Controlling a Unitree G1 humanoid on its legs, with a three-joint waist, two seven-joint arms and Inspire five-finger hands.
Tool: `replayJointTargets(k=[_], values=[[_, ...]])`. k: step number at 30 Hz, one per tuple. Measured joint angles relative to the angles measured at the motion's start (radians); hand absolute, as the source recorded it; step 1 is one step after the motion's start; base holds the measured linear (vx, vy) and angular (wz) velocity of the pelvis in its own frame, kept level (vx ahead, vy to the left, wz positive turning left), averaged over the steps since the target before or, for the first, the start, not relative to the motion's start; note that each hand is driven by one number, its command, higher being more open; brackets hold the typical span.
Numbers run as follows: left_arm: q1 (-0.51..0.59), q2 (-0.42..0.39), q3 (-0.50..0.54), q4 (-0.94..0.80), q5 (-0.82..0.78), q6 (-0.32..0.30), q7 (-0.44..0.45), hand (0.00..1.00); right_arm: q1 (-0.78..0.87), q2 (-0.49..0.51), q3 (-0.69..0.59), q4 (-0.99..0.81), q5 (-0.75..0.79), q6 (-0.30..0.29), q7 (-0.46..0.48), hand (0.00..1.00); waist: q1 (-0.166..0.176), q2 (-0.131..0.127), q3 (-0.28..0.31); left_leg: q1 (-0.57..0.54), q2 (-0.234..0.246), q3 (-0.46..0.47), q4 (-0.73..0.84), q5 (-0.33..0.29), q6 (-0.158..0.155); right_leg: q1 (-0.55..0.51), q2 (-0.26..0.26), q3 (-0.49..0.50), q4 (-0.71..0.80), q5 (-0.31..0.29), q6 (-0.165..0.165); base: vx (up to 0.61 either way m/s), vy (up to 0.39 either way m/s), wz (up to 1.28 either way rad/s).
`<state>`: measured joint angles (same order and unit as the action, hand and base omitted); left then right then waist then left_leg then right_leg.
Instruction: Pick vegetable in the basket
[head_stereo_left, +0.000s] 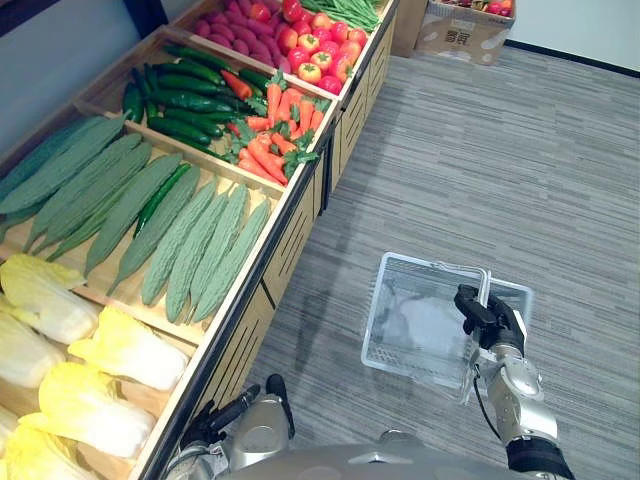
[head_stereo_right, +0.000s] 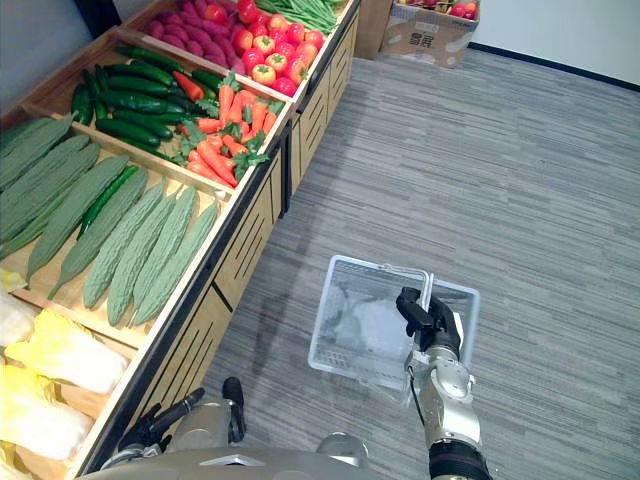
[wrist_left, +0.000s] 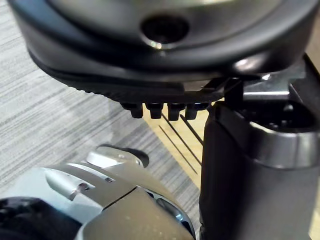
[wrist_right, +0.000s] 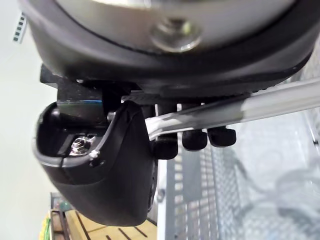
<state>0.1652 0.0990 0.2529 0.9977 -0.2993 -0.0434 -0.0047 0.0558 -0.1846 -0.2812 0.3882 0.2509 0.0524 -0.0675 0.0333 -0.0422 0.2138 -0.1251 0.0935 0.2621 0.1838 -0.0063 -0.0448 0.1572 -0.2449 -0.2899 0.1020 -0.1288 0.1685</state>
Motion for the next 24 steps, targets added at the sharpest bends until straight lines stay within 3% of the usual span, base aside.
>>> replayJointTargets(k=[5, 10, 14, 16, 17, 18, 19, 20, 21, 22, 23, 24], values=[[0.001, 0.002, -0.006, 0.015, 0.005, 0.002, 0.021, 1.0, 0.008, 0.0, 0.034, 0.003, -0.007, 0.0, -0.003, 0.0, -0.006, 0.003, -0.002, 0.056, -0.009, 0.025, -0.137, 0.069, 0.002, -0.027, 0.005, 0.029, 0.0, 0.033, 0.002, 0.0, -0.005, -0.14], [-0.001, 0.009, -0.008, 0.014, -0.005, 0.015, 0.004, 1.0, 0.007, 0.0, 0.085, 0.018, -0.01, 0.0, -0.002, 0.0, 0.01, -0.006, -0.006, 0.078, -0.013, 0.039, -0.18, 0.088, 0.009, -0.043, 0.004, 0.049, 0.017, 0.058, 0.003, -0.02, 0.049, -0.08], [-0.003, 0.011, -0.01, 0.014, -0.005, 0.026, -0.008, 1.0, -0.009, 0.0, 0.091, 0.05, -0.01, 0.002, -0.008, 0.0, 0.017, -0.004, -0.006, 0.101, -0.017, 0.012, -0.239, 0.079, 0.005, -0.125, -0.007, 0.048, 0.2, 0.058, 0.003, -0.06, 0.07, 0.11], [-0.001, 0.034, -0.029, 0.015, -0.005, 0.04, -0.03, 1.0, -0.005, 0.001, 0.087, 0.052, -0.009, 0.003, -0.011, 0.0, 0.01, -0.027, 0.001, 0.139, -0.044, -0.028, -0.269, 0.074, -0.003, -0.176, -0.051, 0.06, 0.375, 0.063, -0.003, -0.02, 0.083, 0.54], [0.0, 0.047, -0.032, 0.016, -0.01, 0.05, -0.048, 1.0, -0.006, 0.0, 0.082, 0.045, -0.007, 0.002, -0.013, 0.0, 0.011, -0.045, 0.009, 0.116, -0.057, -0.055, -0.198, 0.057, 0.019, -0.201, -0.065, 0.092, 0.473, 0.063, -0.003, 0.0, 0.015, 0.5], [0.0, 0.044, -0.026, 0.015, -0.014, 0.049, -0.052, 1.0, -0.006, 0.0, 0.076, 0.044, -0.007, 0.001, -0.013, 0.0, 0.013, -0.046, 0.014, 0.098, -0.056, -0.074, -0.157, 0.048, 0.026, -0.212, -0.064, 0.115, 0.515, 0.072, -0.017, -0.03, 0.007, 0.75], [0.001, 0.041, -0.022, 0.016, -0.011, 0.043, -0.048, 1.0, -0.001, 0.0, 0.072, 0.046, -0.009, 0.004, -0.018, 0.0, 0.007, -0.031, 0.016, 0.1, -0.058, -0.112, -0.163, 0.034, 0.017, -0.22, -0.044, 0.146, 0.555, 0.121, -0.07, 0.01, 0.014, 0.96], [-0.001, 0.054, -0.015, 0.016, -0.006, 0.042, -0.049, 1.0, 0.003, 0.012, 0.067, 0.044, -0.01, 0.003, -0.024, 0.0, -0.011, -0.076, 0.004, 0.083, -0.088, -0.136, -0.094, -0.014, 0.027, -0.242, -0.071, 0.182, 0.567, 0.158, -0.082, 0.08, 0.044, 1.0], [-0.005, 0.059, -0.009, 0.009, -0.012, 0.041, -0.056, 1.0, 0.005, 0.011, 0.067, 0.03, -0.009, 0.002, -0.024, 0.0, -0.013, -0.088, 0.011, 0.025, -0.095, -0.13, 0.106, -0.048, 0.068, -0.253, -0.076, 0.187, 0.607, 0.156, -0.08, 0.16, 0.046, 0.9], [0.0, 0.011, 0.007, 0.01, -0.012, 0.023, -0.034, 1.0, 0.036, -0.021, 0.063, -0.021, -0.008, -0.003, -0.02, 0.0, -0.011, 0.006, 0.01, 0.016, -0.042, -0.162, 0.238, -0.238, 0.08, -0.272, -0.022, 0.194, 0.674, 0.103, -0.119, 0.14, 0.035, 0.59], [-0.016, 0.025, 0.012, 0.026, -0.004, 0.012, -0.009, 1.0, 0.024, -0.003, 0.058, -0.006, -0.009, -0.007, -0.019, 0.0, 0.004, -0.026, 0.028, 0.02, -0.069, -0.18, 0.269, -0.27, 0.076, -0.27, -0.017, 0.26, 0.66, -0.021, -0.113, 0.08, -0.008, 0.48], [-0.017, 0.028, 0.012, 0.026, -0.004, 0.005, 0.003, 1.0, 0.02, -0.002, 0.058, -0.005, -0.008, 0.001, -0.013, 0.0, 0.005, -0.028, 0.029, 0.018, -0.075, -0.187, 0.272, -0.27, 0.077, -0.27, -0.013, 0.271, 0.629, -0.055, -0.109, 0.02, -0.041, 0.49]])
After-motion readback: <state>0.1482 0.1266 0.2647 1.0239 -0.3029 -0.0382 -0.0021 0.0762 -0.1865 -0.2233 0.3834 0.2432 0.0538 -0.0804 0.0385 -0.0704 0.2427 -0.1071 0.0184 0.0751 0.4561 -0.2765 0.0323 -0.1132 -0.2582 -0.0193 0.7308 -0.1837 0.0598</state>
